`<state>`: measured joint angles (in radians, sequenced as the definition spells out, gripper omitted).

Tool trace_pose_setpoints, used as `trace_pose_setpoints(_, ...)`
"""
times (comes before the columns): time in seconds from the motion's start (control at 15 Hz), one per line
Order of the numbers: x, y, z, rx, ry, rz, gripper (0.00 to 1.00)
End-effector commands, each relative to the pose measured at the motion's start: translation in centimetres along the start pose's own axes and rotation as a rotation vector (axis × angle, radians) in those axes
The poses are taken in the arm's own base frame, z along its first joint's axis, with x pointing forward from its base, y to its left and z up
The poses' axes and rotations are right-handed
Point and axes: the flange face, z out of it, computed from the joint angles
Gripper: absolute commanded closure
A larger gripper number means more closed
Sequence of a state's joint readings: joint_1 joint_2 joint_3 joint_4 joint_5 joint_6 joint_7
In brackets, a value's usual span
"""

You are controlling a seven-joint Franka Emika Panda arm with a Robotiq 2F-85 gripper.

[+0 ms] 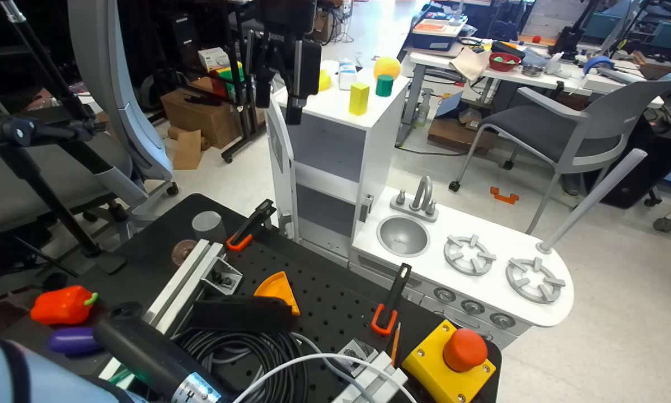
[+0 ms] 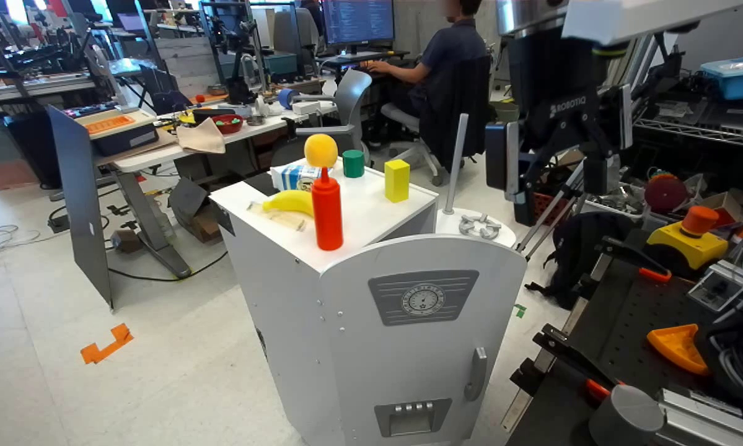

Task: Close the cabinet door on the left

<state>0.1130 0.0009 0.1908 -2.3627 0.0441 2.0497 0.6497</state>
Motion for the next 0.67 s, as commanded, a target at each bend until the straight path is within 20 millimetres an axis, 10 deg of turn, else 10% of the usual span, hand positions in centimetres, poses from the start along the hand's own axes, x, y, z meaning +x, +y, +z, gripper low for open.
trace_pose_setpoints(0.0,2.1,-1.3,1.5,-0.092,-0.052,0.077,0.00)
trace_pose_setpoints(0.6,5.5,-4.2,4.3,-0.133,-0.189,0.045,0.00)
